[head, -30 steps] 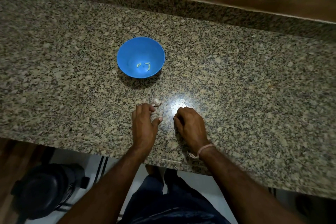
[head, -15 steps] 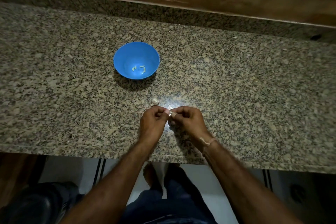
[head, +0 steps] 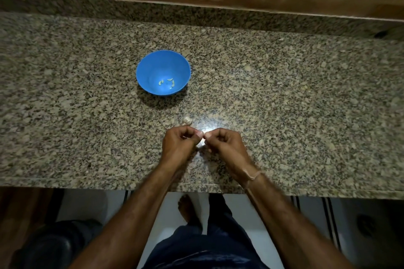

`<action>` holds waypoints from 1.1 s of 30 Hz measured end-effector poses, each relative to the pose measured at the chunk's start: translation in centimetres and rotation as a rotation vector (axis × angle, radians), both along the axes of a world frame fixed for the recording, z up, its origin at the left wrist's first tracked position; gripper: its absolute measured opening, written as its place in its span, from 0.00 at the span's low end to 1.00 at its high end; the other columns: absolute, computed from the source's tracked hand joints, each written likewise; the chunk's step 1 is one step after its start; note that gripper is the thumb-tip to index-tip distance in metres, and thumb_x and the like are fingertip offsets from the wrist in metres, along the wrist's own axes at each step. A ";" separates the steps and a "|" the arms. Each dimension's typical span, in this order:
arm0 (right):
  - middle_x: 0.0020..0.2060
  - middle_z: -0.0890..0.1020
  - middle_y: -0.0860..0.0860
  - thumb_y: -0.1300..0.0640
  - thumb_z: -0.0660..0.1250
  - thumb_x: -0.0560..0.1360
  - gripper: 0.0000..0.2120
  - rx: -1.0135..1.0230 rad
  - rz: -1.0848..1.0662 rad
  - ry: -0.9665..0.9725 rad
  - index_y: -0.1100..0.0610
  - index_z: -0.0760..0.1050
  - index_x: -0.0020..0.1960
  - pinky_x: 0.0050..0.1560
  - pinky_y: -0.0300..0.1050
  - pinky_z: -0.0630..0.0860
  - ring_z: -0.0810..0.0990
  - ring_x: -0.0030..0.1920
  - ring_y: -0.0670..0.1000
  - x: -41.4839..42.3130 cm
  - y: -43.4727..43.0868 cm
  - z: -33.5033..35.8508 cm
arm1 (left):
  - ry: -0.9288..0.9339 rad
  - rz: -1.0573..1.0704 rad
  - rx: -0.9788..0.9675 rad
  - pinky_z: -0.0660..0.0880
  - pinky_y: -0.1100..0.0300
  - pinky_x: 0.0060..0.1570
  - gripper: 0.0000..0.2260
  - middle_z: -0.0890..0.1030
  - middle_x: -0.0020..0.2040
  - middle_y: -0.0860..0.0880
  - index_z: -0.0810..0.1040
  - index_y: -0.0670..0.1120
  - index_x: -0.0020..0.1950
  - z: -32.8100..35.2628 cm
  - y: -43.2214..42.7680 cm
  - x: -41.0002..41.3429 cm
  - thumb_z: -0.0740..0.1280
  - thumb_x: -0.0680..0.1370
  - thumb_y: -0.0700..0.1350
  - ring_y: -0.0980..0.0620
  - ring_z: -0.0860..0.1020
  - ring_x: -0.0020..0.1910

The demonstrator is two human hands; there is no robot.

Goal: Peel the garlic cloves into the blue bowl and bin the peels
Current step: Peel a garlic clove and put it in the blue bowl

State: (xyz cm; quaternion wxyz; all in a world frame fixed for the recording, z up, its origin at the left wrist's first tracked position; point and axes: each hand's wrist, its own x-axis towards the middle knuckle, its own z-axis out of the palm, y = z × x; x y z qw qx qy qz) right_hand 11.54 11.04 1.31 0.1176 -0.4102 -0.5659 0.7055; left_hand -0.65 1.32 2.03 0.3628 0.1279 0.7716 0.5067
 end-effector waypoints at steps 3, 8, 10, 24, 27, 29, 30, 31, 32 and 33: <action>0.35 0.83 0.49 0.57 0.73 0.79 0.07 0.422 0.060 -0.053 0.57 0.82 0.44 0.38 0.37 0.75 0.79 0.36 0.44 -0.2 0.2 0.3 | -0.410 0.086 -0.037 0.71 0.62 0.34 0.02 0.84 0.41 0.49 0.85 0.43 0.45 1.2 0.3 -0.2 0.74 0.77 0.40 0.52 0.78 0.40; 0.32 0.81 0.47 0.57 0.73 0.79 0.09 0.536 0.127 -0.146 0.59 0.81 0.42 0.34 0.36 0.71 0.75 0.31 0.43 -0.6 1.1 0.7 | -0.077 0.062 -0.036 0.72 0.66 0.33 0.04 0.83 0.36 0.51 0.84 0.42 0.44 1.4 0.6 0.9 0.74 0.78 0.40 0.60 0.77 0.31; 0.32 0.80 0.52 0.57 0.72 0.80 0.12 0.094 0.082 -0.113 0.64 0.80 0.42 0.34 0.40 0.75 0.77 0.32 0.47 -0.6 1.5 0.9 | 0.316 -0.023 -0.064 0.71 0.72 0.36 0.06 0.82 0.37 0.54 0.82 0.46 0.40 1.1 0.5 1.2 0.75 0.76 0.41 0.62 0.78 0.36; 0.35 0.76 0.49 0.53 0.65 0.84 0.13 0.278 0.257 -0.104 0.58 0.75 0.43 0.40 0.43 0.70 0.72 0.37 0.46 -1.0 2.0 0.4 | 0.070 -0.099 0.039 0.66 0.65 0.32 0.11 0.73 0.35 0.53 0.74 0.45 0.45 0.1 0.8 1.8 0.62 0.86 0.45 0.58 0.69 0.34; 0.37 0.74 0.51 0.53 0.61 0.86 0.13 -0.041 0.168 -0.093 0.55 0.74 0.44 0.42 0.47 0.69 0.72 0.39 0.50 -1.3 1.0 0.5 | 0.272 -0.148 0.006 0.65 0.68 0.33 0.11 0.74 0.36 0.54 0.73 0.45 0.44 0.1 0.9 1.9 0.62 0.85 0.44 0.60 0.70 0.34; 0.36 0.74 0.50 0.54 0.61 0.86 0.13 0.040 0.152 -0.098 0.57 0.73 0.44 0.40 0.41 0.69 0.71 0.38 0.46 -1.5 0.5 0.5 | 0.021 -0.084 0.014 0.64 0.62 0.30 0.12 0.72 0.34 0.52 0.73 0.44 0.42 -0.3 1.2 1.6 0.62 0.85 0.44 0.56 0.68 0.31; 0.35 0.73 0.49 0.55 0.61 0.86 0.14 0.158 0.169 -0.098 0.58 0.72 0.44 0.37 0.36 0.67 0.69 0.36 0.44 -1.5 0.3 0.5 | -0.173 -0.045 0.020 0.62 0.60 0.28 0.12 0.70 0.33 0.51 0.73 0.46 0.41 -0.4 1.3 1.3 0.61 0.85 0.43 0.55 0.66 0.29; 0.35 0.73 0.48 0.56 0.61 0.86 0.14 0.285 0.189 -0.094 0.60 0.72 0.44 0.35 0.34 0.66 0.68 0.34 0.42 -1.4 0.2 0.3 | -0.367 -0.014 0.022 0.58 0.60 0.27 0.12 0.68 0.32 0.51 0.72 0.47 0.41 -0.4 1.4 1.0 0.60 0.84 0.43 0.55 0.64 0.28; 0.34 0.73 0.47 0.57 0.61 0.86 0.13 0.407 0.206 -0.096 0.61 0.72 0.44 0.34 0.34 0.65 0.68 0.33 0.41 -1.4 0.2 0.1 | -0.515 0.005 0.025 0.57 0.61 0.27 0.13 0.68 0.32 0.51 0.72 0.48 0.40 -0.5 1.5 0.5 0.59 0.84 0.43 0.55 0.63 0.27; 0.33 0.73 0.46 0.58 0.61 0.86 0.12 0.504 0.216 -0.103 0.60 0.72 0.45 0.34 0.34 0.65 0.68 0.32 0.42 -1.4 0.3 0.1 | -0.579 0.008 0.030 0.57 0.61 0.27 0.14 0.67 0.32 0.51 0.72 0.48 0.39 -0.5 1.4 0.2 0.59 0.84 0.43 0.56 0.63 0.27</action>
